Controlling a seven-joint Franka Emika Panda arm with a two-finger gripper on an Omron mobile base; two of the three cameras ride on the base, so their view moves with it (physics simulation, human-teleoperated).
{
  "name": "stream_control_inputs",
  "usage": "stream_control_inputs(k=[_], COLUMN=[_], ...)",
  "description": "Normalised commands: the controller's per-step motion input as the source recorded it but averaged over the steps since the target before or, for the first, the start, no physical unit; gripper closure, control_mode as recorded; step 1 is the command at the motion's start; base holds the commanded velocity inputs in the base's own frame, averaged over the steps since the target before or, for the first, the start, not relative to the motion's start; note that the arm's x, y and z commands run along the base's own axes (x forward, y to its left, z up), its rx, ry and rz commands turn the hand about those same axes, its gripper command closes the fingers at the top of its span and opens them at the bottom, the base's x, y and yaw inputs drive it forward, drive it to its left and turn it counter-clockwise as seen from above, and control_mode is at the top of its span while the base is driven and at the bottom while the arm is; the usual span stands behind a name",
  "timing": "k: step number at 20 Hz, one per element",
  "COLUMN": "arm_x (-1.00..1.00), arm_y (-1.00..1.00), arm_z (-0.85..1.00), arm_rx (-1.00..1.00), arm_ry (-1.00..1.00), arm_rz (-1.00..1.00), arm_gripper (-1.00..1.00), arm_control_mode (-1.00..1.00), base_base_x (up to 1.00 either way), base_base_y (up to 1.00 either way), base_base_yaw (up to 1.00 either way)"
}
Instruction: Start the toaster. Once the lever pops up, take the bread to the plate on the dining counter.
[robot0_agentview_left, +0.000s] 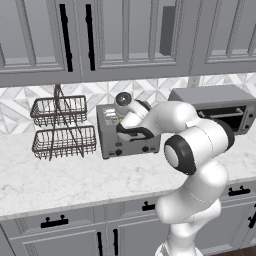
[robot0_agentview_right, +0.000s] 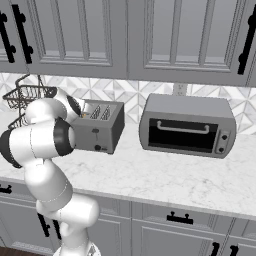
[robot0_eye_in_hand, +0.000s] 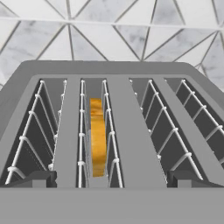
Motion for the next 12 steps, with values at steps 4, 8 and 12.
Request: stream_control_inputs(k=[4,8,12], arm_x=[0.0,0.0,0.0], arm_y=[0.0,0.0,0.0], arm_z=[0.0,0.0,0.0], arm_rx=[0.0,0.0,0.0], arm_ry=[0.0,0.0,0.0], arm_rz=[0.0,0.0,0.0], arm_gripper=[-1.0,-1.0,-1.0], arm_control_mode=[-1.0,-1.0,-1.0], base_base_x=[0.0,0.0,0.0], base_base_y=[0.0,0.0,0.0], base_base_yaw=[0.0,0.0,0.0])
